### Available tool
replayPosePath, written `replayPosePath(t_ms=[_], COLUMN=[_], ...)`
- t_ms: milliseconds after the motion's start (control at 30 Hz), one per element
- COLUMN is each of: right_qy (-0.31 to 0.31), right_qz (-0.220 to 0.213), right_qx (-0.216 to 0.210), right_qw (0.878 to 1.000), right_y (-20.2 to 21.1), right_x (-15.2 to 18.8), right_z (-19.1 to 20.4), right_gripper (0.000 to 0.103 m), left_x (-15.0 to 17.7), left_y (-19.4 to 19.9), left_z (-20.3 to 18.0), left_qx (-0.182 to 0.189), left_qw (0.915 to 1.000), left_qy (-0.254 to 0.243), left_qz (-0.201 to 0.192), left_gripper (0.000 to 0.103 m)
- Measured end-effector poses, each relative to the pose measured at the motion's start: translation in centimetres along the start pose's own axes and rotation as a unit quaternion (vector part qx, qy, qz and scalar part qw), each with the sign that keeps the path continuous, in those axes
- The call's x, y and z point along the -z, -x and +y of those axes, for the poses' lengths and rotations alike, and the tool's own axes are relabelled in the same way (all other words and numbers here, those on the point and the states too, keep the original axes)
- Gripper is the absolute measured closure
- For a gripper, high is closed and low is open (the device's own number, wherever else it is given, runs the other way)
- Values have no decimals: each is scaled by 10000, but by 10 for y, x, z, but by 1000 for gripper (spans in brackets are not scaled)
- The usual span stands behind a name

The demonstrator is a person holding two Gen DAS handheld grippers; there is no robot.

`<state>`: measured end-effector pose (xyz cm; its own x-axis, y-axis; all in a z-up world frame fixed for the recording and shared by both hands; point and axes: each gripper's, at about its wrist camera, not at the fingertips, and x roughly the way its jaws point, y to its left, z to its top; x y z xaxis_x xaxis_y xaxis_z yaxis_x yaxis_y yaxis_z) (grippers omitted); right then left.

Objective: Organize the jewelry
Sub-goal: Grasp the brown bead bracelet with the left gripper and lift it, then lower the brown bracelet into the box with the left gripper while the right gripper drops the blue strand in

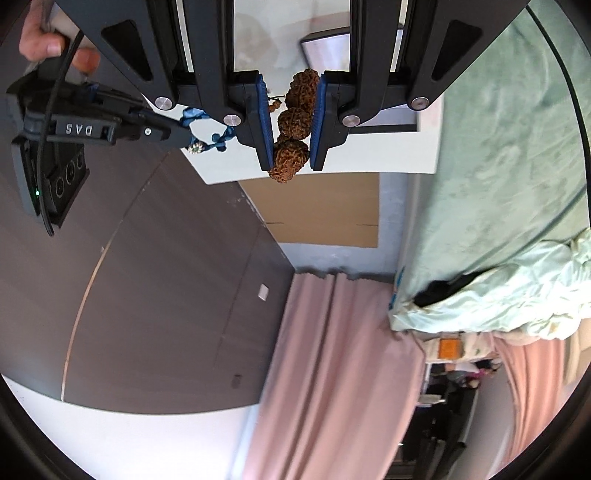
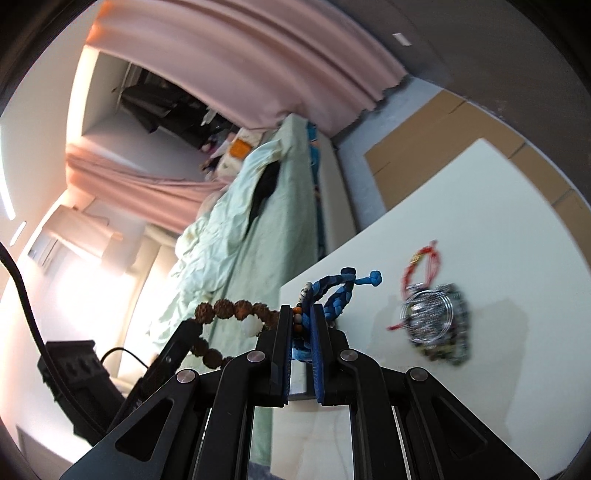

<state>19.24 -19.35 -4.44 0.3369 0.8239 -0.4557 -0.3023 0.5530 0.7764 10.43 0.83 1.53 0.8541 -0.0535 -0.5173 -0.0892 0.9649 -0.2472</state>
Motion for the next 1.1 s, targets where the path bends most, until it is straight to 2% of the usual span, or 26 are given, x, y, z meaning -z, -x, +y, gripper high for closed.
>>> replayPosePath(t_ms=[300, 400, 467, 500, 533, 567, 600, 667, 1033, 1100], right_qy=[340, 427, 665, 733, 743, 680, 598, 450, 126, 66], right_qz=[327, 492, 602, 692, 881, 924, 883, 768, 287, 263], right_qx=[-242, -486, -375, -310, -187, -98, -11, 179, 316, 342], right_qw=[9986, 9967, 9953, 9944, 9932, 9933, 9943, 9959, 9990, 9990], right_y=[-45, -63, -75, -82, -92, -94, -93, -88, -41, -38], right_x=[20, 27, 31, 30, 32, 32, 32, 28, 15, 14], right_z=[26, 36, 47, 49, 49, 45, 40, 31, 10, 6], right_gripper=[92, 92, 91, 84, 65, 56, 51, 51, 51, 51], left_x=[-2, -3, -3, -2, -2, -1, -1, -2, 7, 9], left_y=[19, 23, 22, 21, 20, 20, 21, 21, 5, -1], left_z=[42, 52, 59, 62, 65, 67, 70, 70, 55, 52], left_qx=[-225, -283, -342, -355, -366, -382, -381, -375, -66, -223], left_qw=[9992, 9987, 9984, 9982, 9981, 9979, 9978, 9979, 9989, 9989], left_qy=[321, 392, 445, 474, 501, 530, 535, 527, 448, 392], left_qz=[-109, -131, -105, -85, -64, -45, -42, -40, 117, 103], left_gripper=[83, 83, 83, 83, 83, 83, 83, 83, 83, 82])
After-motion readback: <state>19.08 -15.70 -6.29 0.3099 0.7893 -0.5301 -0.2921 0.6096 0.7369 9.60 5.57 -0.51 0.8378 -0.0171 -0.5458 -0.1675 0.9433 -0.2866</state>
